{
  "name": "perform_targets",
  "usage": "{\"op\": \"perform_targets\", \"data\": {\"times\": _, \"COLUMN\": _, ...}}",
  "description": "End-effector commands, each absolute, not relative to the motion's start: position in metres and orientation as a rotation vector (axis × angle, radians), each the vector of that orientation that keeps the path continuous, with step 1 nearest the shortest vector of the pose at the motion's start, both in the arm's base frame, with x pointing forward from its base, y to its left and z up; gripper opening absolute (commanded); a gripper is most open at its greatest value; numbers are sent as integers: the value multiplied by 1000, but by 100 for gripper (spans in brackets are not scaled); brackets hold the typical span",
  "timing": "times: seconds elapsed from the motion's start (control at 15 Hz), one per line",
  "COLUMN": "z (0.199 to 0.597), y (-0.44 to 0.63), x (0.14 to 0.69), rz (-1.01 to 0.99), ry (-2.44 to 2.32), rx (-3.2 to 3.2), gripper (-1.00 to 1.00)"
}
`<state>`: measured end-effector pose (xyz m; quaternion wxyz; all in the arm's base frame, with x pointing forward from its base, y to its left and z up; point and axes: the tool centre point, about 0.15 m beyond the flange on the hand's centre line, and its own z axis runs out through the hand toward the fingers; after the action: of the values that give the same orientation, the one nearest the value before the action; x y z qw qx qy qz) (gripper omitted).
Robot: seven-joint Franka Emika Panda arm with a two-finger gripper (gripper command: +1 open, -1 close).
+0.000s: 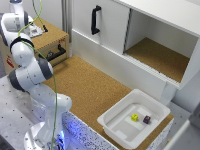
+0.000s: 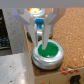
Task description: Turn on the green led light
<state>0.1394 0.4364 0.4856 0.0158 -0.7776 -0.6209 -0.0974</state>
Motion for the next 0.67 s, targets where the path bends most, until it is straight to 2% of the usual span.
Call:
{"op": "perform_targets", "data": {"times": 0.0, "z": 478, "y": 473, "x": 157, "rz": -207, "ry": -1977, "rx": -2546, "gripper": -100}}
{"op": "perform_targets", "data": {"times": 0.47, "z": 439, "y": 471, "x": 180, "rz": -130, "ry": -1960, "rx": -2611, "gripper": -100}}
{"op": "perform_targets", "data": {"times": 0.6, "z": 442, "y": 466, "x": 175, "rz": -142, "ry": -1977, "rx": -2601, "gripper": -100}}
